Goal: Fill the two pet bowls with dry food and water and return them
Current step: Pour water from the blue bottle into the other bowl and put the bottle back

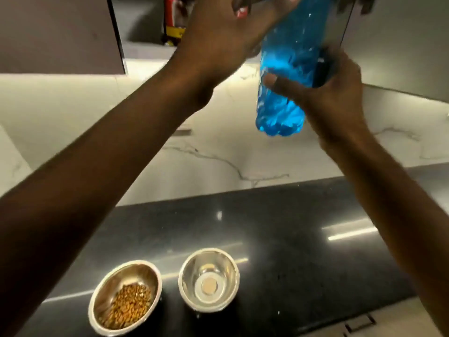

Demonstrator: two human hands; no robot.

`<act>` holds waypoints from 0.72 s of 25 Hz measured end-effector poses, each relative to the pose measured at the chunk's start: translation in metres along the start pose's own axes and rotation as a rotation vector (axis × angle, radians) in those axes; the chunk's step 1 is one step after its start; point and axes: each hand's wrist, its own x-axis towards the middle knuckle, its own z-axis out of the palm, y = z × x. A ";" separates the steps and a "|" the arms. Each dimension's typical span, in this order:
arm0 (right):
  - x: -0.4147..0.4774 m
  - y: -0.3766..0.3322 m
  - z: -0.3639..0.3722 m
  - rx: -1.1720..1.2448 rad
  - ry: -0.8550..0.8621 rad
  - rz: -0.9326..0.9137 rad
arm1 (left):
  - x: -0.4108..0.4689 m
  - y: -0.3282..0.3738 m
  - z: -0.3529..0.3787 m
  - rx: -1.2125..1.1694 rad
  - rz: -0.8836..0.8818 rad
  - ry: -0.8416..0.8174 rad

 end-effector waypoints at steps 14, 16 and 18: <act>-0.269 0.135 -0.008 -0.300 -0.538 0.520 | -0.285 -0.136 0.072 -0.312 -0.962 0.089; -0.276 0.141 -0.018 -0.402 -0.637 0.517 | -0.312 -0.145 0.091 -0.384 -1.075 0.186; -0.279 0.148 -0.027 -0.524 -0.754 0.498 | -0.335 -0.149 0.108 -0.500 -1.183 0.291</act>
